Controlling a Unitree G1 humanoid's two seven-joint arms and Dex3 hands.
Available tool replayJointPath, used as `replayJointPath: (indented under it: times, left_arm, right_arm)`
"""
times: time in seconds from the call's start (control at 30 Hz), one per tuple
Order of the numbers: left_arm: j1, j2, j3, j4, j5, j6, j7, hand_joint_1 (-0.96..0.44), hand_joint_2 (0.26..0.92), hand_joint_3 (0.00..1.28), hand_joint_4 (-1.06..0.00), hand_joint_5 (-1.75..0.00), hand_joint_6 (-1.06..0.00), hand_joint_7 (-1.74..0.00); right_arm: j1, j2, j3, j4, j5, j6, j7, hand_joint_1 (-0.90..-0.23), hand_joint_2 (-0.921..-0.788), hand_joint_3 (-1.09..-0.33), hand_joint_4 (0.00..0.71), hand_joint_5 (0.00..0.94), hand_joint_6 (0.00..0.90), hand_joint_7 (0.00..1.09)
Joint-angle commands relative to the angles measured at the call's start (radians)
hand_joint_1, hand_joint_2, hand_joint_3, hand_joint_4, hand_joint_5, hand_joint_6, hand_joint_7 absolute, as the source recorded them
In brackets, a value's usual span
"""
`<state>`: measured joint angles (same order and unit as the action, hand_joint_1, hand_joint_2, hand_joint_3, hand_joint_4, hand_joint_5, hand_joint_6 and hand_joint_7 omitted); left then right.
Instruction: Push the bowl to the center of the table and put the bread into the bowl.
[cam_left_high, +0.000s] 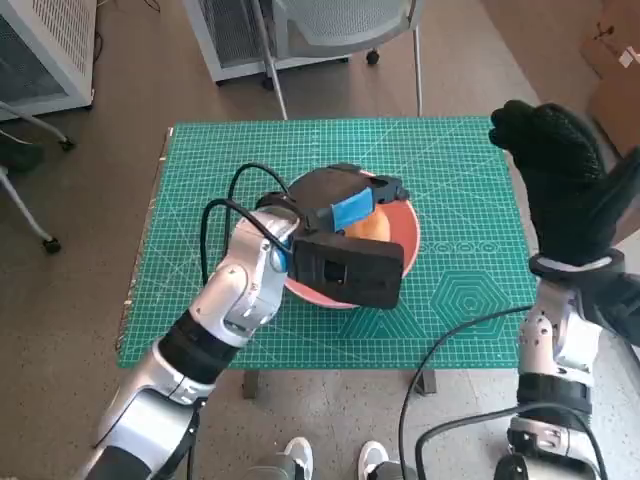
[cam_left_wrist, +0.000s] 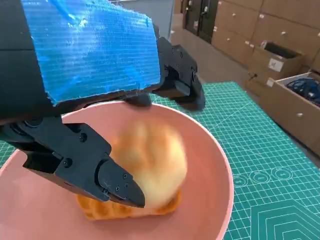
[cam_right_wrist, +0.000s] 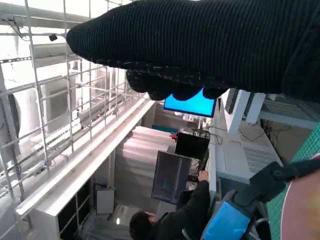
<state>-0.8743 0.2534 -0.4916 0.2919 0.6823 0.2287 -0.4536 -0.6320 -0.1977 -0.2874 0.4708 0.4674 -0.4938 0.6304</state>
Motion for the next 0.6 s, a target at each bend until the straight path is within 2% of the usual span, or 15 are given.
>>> replayJointPath:
  times: [0.03,0.2,0.4,0.6]
  left_arm:
    - [0.012,0.016,0.014,-0.012,-0.004,-0.019,0.013,-0.40,0.756,0.02,0.00,0.00,-0.18,-0.02]
    - [0.023,0.032,0.042,-0.014,-0.033,-0.045,0.022,-0.47,0.768,0.02,0.00,0.00,-0.17,-0.02]
    - [0.049,0.054,0.137,-0.004,-0.159,-0.132,0.022,-0.59,0.820,0.03,0.00,0.00,-0.16,-0.01]
    - [0.101,0.050,0.327,0.048,-0.445,-0.315,0.002,-0.70,0.888,0.05,0.00,0.00,-0.16,-0.01]
  right_arm:
    - [0.005,0.003,0.001,0.015,-0.009,0.000,-0.009,-0.644,-0.921,-0.747,0.261,0.000,0.359,0.00]
    - [0.003,0.006,0.004,0.018,-0.012,-0.004,-0.011,-0.646,-0.921,-0.747,0.262,0.001,0.357,0.00]
    - [0.000,0.009,0.007,0.013,-0.010,-0.003,-0.015,-0.649,-0.921,-0.748,0.262,0.000,0.355,0.00]
    - [-0.006,0.012,0.014,0.000,-0.011,0.002,-0.028,-0.650,-0.921,-0.748,0.263,0.001,0.356,0.00]
